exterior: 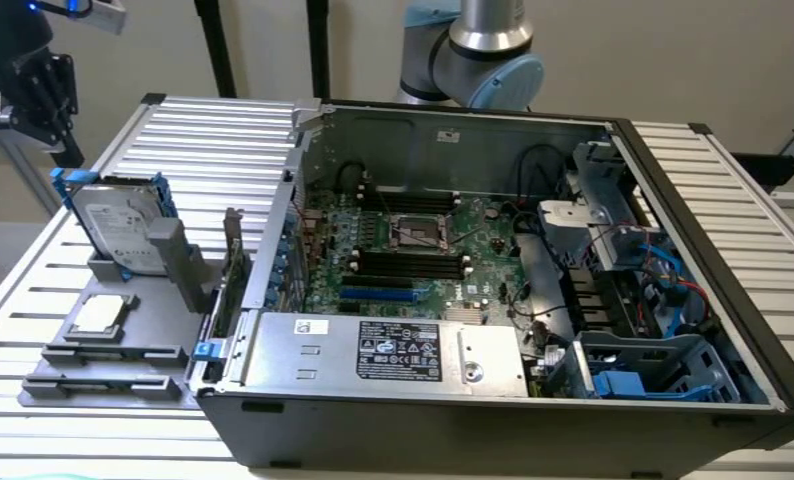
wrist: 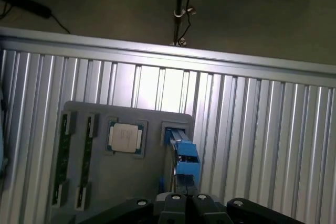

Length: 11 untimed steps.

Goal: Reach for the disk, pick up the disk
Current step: 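Pick up the disk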

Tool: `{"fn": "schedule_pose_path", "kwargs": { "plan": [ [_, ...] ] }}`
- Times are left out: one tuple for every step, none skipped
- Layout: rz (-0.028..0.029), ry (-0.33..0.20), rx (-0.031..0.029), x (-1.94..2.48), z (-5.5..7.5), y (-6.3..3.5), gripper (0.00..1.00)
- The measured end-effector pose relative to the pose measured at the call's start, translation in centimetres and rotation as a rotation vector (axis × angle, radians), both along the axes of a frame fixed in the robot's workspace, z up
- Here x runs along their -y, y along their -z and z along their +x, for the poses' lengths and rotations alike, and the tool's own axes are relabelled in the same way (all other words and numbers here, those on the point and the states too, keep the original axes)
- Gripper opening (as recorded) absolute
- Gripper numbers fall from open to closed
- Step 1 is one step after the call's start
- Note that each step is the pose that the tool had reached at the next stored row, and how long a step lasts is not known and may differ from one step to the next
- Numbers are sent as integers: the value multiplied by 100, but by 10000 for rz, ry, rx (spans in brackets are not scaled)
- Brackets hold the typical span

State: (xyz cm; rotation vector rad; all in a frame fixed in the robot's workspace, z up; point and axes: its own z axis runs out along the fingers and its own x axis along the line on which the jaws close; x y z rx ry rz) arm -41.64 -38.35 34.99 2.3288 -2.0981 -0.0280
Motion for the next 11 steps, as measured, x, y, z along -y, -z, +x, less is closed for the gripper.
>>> {"fn": "schedule_pose_path", "kwargs": {
  "plan": [
    [-1, -10, -1, 0, 0, -1, 11],
    [-1, -10, -1, 0, 0, -1, 11],
    [-1, -10, -1, 0, 0, -1, 12],
    [0, -11, 0, 0, 0, 0, 18],
    [0, -11, -1, -1, 0, 0, 18],
    [0, -10, -1, -1, 0, 0, 24],
    [0, -8, 0, -1, 0, 0, 30],
    [0, 2, 0, -1, 0, 0, 36],
    [-1, 19, -1, -1, 0, 0, 36],
    [-1, 46, -1, -1, 0, 0, 42],
    [-1, 89, -1, -1, 0, 0, 47]
  ]
}}
